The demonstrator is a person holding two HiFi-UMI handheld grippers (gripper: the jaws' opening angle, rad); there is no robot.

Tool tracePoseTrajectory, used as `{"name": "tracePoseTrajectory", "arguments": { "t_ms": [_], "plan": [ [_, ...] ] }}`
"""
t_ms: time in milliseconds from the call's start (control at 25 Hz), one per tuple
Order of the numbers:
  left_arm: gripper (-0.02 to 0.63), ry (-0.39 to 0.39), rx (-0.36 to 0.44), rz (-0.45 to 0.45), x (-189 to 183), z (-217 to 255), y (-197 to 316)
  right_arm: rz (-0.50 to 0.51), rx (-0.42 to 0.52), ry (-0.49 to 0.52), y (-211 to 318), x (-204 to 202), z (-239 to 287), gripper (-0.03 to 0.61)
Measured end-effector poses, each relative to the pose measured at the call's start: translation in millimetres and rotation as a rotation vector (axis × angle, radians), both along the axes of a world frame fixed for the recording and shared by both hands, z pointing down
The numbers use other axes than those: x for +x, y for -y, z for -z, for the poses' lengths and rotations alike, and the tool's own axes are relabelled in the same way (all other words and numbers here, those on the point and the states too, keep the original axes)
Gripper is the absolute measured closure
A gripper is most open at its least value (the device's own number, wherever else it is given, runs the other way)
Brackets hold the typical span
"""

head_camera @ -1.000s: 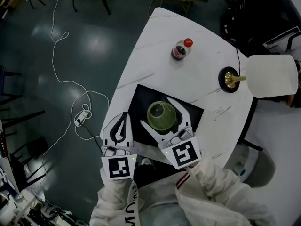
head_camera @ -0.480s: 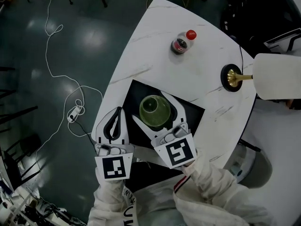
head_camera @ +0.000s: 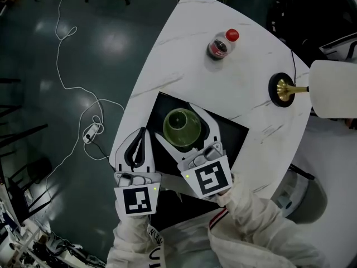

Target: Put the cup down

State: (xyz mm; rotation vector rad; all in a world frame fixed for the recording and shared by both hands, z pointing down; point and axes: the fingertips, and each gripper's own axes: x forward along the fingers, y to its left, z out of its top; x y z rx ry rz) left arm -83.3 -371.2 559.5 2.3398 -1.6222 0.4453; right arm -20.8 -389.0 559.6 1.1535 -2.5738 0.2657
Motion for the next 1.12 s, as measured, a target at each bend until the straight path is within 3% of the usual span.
{"name": "tracePoseTrajectory", "arguments": {
  "t_ms": [1120],
  "plan": [
    [0.603,-0.010,-0.030,0.044,-15.7,-12.0,10.0,0.031,-0.041,-0.035,10.4,-24.8,-34.2,0.190]
  ]
}}
